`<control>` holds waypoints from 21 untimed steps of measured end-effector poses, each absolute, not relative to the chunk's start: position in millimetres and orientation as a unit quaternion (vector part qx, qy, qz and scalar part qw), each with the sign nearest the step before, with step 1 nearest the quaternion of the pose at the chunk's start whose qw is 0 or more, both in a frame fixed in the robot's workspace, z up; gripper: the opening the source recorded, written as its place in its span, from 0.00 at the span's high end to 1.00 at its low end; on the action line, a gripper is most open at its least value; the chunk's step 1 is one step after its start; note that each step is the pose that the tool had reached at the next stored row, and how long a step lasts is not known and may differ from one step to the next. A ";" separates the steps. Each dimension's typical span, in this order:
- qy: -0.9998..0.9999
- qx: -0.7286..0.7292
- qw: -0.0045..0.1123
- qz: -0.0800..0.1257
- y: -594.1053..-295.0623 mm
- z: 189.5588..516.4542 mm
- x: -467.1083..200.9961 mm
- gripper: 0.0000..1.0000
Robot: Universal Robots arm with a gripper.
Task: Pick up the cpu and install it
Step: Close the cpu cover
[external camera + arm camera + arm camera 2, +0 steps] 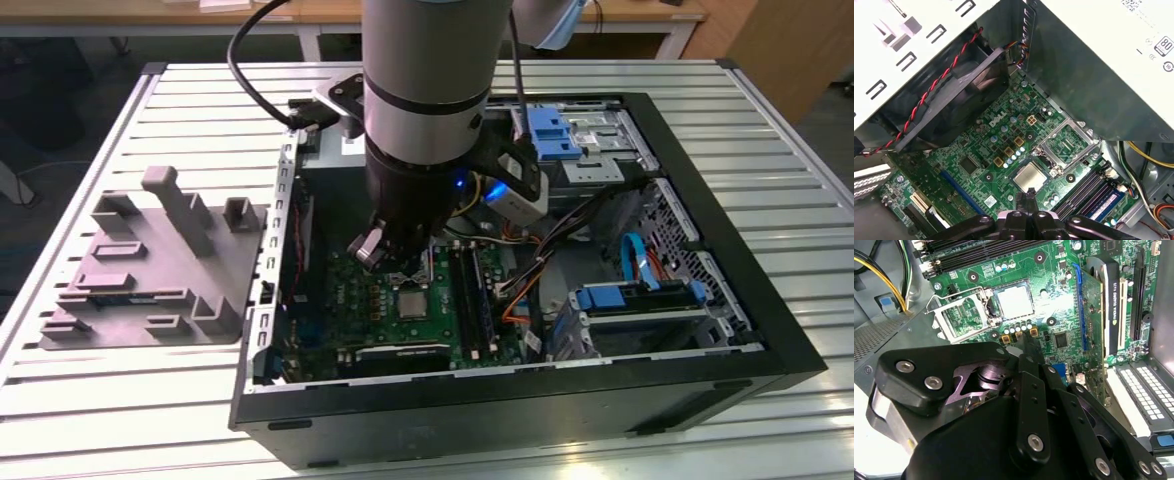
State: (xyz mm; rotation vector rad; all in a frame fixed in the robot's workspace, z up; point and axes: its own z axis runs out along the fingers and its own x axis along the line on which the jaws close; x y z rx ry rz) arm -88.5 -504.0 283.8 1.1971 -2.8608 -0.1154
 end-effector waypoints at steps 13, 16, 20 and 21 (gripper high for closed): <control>-0.920 0.387 0.004 -0.070 -504.0 281.5 -75.0 0.89; -0.919 0.387 0.002 -0.075 -504.0 278.0 -70.9 0.89; -0.918 0.388 0.002 -0.075 -503.7 273.2 -65.3 0.89; -0.917 0.392 0.002 -0.075 -503.7 272.2 -65.3 0.89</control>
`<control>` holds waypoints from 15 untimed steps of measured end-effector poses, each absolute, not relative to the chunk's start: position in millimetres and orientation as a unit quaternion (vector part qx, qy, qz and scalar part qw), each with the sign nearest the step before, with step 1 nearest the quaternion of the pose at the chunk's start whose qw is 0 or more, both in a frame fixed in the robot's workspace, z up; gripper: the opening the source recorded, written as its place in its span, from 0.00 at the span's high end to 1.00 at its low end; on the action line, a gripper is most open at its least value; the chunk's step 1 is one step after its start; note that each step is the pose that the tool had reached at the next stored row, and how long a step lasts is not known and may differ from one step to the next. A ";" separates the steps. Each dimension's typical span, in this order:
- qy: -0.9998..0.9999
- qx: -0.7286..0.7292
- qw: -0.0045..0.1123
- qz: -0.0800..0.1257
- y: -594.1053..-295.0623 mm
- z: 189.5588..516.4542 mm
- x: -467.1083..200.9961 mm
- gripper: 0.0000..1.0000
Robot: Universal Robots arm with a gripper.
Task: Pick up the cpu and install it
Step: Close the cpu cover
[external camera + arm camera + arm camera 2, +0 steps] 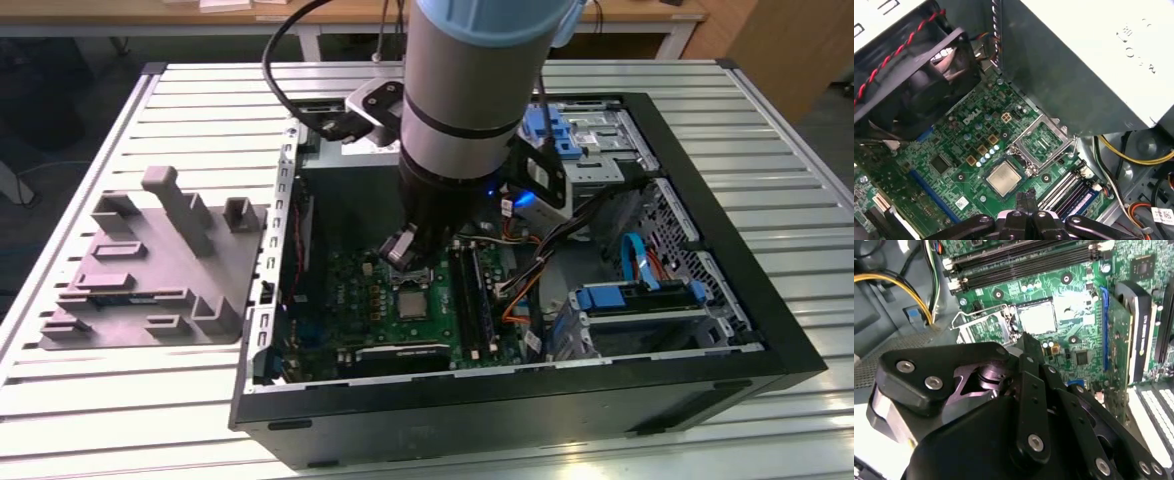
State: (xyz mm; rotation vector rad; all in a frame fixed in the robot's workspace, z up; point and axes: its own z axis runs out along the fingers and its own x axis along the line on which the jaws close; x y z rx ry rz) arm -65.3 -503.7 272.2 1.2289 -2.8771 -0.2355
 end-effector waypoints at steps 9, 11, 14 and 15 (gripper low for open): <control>-0.902 0.423 -0.005 -0.085 -503.7 268.4 -61.2 0.89; -0.901 0.424 -0.011 -0.093 -503.7 268.4 -59.0 0.89; -0.900 0.425 -0.017 -0.097 -503.7 268.0 -56.5 0.89; -0.899 0.426 -0.020 -0.096 -503.7 267.5 -56.4 0.89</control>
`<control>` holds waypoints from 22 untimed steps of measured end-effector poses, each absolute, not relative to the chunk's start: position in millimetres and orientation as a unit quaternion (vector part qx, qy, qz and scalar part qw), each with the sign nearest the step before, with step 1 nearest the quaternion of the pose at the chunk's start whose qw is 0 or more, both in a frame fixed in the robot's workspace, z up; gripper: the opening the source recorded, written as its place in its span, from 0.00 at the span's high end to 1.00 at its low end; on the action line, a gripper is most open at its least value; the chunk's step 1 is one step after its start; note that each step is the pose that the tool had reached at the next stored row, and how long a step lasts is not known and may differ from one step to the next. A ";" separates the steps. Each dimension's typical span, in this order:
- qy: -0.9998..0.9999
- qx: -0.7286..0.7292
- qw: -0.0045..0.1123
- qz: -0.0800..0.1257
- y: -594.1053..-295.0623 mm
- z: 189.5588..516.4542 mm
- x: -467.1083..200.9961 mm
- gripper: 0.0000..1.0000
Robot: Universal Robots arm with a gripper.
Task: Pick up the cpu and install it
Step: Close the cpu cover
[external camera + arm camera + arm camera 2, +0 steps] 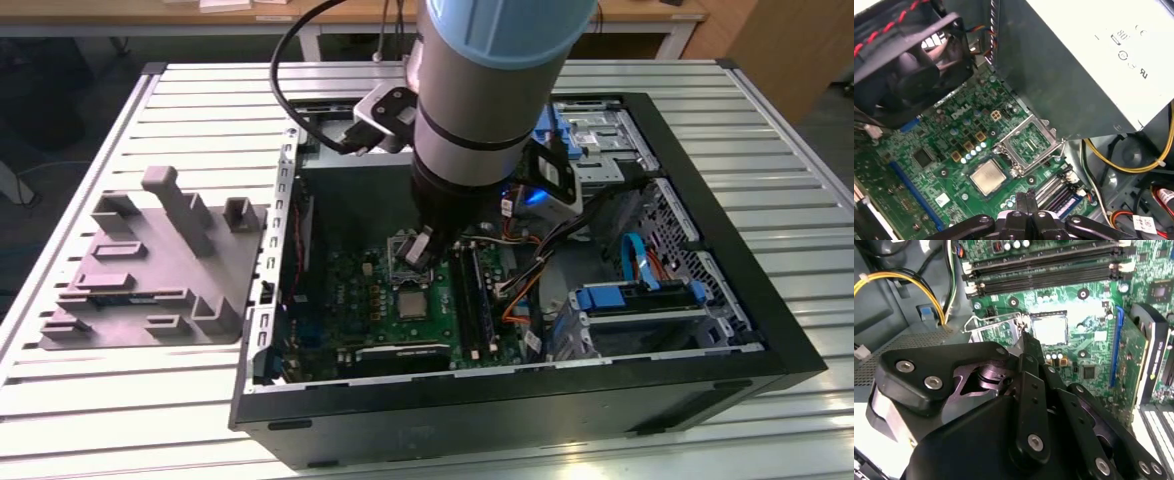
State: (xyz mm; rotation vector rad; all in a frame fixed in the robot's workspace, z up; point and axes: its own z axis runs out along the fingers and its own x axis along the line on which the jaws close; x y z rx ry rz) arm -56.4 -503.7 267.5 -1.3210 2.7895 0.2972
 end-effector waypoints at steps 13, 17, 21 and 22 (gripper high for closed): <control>0.894 -0.437 0.028 0.093 -503.4 258.1 -56.4 0.89; 0.894 -0.437 0.028 0.093 -503.4 258.1 -56.4 0.89; 0.894 -0.437 0.030 0.093 -503.4 256.8 -56.3 0.89; 0.894 -0.438 0.031 0.093 -503.1 255.9 -56.3 0.89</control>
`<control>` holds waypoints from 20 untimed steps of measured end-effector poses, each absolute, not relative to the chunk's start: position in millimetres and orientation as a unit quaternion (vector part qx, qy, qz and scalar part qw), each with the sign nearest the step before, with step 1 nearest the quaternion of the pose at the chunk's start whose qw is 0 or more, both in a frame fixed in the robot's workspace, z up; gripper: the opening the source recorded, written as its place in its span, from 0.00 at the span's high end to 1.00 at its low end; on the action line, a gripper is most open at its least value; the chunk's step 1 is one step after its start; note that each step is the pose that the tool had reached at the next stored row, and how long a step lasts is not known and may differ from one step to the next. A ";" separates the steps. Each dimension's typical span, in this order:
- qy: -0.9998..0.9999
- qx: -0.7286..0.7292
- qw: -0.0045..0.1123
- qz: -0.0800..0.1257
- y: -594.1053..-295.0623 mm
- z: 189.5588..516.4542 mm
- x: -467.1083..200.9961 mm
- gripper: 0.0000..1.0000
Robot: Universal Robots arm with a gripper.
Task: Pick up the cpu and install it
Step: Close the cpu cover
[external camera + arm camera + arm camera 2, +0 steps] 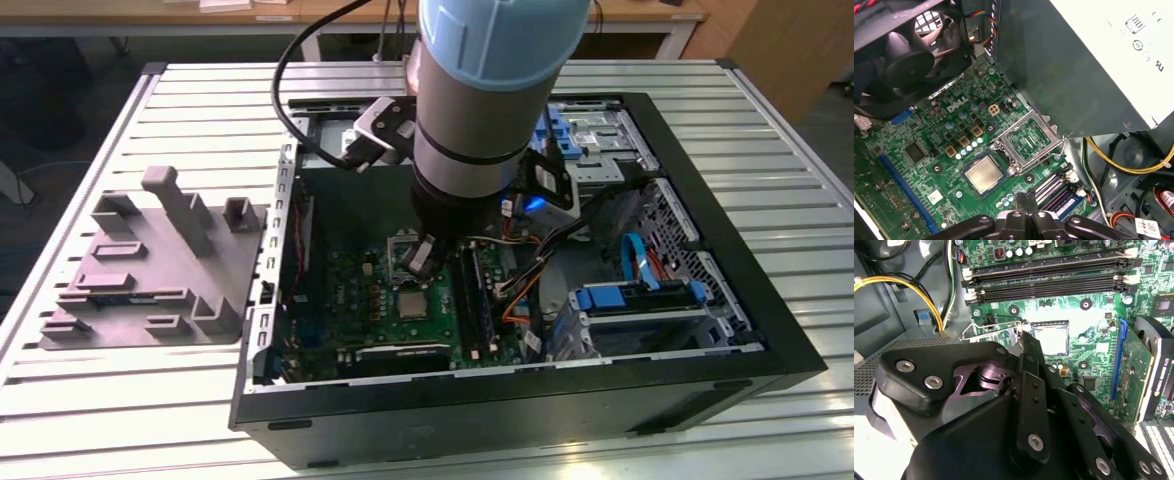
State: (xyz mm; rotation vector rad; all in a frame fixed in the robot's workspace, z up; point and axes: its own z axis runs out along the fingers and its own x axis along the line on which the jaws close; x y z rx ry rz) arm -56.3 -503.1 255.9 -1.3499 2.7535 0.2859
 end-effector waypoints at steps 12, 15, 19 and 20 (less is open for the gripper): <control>0.890 -0.444 0.033 0.096 -488.4 236.4 -50.6 0.89; 0.890 -0.444 0.033 0.096 -483.5 230.7 -47.3 0.89; 0.889 -0.444 0.038 0.106 -482.8 227.0 -46.1 0.89; 0.889 -0.443 0.040 0.109 -482.7 226.0 -45.8 0.89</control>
